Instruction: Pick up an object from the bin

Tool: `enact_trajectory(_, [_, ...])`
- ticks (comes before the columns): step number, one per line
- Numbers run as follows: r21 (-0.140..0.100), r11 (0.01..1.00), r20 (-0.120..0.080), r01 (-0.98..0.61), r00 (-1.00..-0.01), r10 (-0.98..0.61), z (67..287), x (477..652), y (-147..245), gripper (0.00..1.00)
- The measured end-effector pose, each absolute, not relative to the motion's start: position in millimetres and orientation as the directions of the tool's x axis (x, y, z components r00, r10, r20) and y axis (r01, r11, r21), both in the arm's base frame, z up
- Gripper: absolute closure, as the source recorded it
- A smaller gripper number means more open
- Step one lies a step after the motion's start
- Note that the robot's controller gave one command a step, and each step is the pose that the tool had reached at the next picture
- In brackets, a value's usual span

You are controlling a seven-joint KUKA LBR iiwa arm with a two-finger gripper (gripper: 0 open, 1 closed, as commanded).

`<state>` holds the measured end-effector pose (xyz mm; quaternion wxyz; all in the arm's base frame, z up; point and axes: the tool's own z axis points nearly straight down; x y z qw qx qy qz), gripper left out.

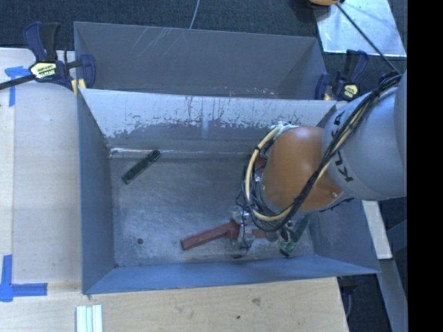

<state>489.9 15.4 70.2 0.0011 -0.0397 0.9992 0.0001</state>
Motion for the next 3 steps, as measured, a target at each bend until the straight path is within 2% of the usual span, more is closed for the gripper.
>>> enact_trajectory(1, [0.002,0.963,0.008,-0.271,-0.963,-0.271,99.6,496.1,9.5,1.0])
enact_trajectory(2, [0.0,0.915,-0.002,-0.404,-0.915,-0.404,153.2,506.0,10.6,1.0])
enact_trajectory(3, [0.0,0.966,-0.001,-0.26,-0.966,-0.26,178.4,515.5,9.3,1.0])
